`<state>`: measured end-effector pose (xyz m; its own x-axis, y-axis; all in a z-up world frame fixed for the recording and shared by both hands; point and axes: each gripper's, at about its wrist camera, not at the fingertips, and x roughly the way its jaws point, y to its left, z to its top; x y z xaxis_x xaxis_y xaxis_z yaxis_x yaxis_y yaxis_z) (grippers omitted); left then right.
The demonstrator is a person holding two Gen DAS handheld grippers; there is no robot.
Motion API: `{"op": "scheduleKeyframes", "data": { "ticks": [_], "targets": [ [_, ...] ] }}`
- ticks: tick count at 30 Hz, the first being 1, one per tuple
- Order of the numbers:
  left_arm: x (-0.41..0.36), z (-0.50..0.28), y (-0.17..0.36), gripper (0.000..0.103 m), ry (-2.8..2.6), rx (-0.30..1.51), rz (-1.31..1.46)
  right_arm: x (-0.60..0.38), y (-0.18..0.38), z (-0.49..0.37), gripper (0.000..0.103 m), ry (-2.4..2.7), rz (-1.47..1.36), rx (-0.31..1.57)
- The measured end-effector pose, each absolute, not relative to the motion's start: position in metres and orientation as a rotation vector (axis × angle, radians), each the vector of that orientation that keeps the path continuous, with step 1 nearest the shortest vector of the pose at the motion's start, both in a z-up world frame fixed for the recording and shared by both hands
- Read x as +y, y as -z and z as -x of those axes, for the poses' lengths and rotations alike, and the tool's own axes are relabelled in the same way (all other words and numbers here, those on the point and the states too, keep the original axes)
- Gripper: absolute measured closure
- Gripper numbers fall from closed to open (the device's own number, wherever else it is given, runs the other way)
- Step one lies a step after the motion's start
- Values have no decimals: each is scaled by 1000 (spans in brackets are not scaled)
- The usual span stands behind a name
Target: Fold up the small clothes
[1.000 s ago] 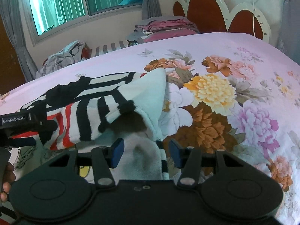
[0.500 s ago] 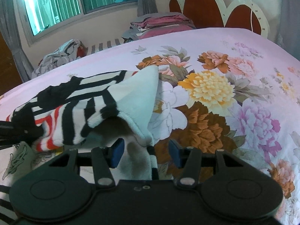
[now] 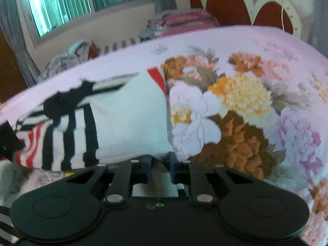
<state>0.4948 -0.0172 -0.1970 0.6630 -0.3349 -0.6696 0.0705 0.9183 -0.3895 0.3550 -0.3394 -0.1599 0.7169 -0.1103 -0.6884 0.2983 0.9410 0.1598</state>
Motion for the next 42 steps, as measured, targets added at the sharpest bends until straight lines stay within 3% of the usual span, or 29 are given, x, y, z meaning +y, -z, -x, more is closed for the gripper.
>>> {"op": "scheduleKeyframes", "data": {
  "ticks": [7, 11, 16, 18, 22, 24, 33, 34, 35, 36, 39, 42],
  "targets": [
    [-9, -492, 206, 96, 186, 826, 326, -347, 167, -349, 88, 215, -279, 803],
    [12, -482, 195, 83, 95, 783, 318, -353, 153, -336, 76, 195, -293, 786],
    [18, -473, 176, 82, 128, 717, 307, -365, 139, -340, 73, 184, -303, 740],
    [4, -476, 172, 82, 200, 716, 284, -370, 138, -353, 65, 180, -313, 731],
    [-26, -486, 178, 82, 286, 748, 262, -378, 141, -388, 61, 159, -344, 737],
    [-33, -493, 188, 82, 287, 782, 252, -380, 145, -407, 50, 148, -351, 746],
    [-24, -496, 214, 83, 272, 841, 296, -402, 168, -485, 49, 137, -408, 775],
    [-25, -496, 214, 83, 272, 839, 290, -405, 171, -492, 50, 134, -424, 781],
    [-26, -496, 215, 83, 272, 837, 281, -406, 173, -497, 58, 123, -435, 786],
    [-27, -495, 215, 83, 272, 834, 274, -406, 174, -501, 73, 100, -444, 791],
    [-28, -495, 214, 83, 272, 831, 268, -403, 175, -503, 92, 116, -398, 783],
    [-28, -495, 214, 83, 274, 826, 266, -409, 181, -495, 94, 182, -337, 759]
  ]
}}
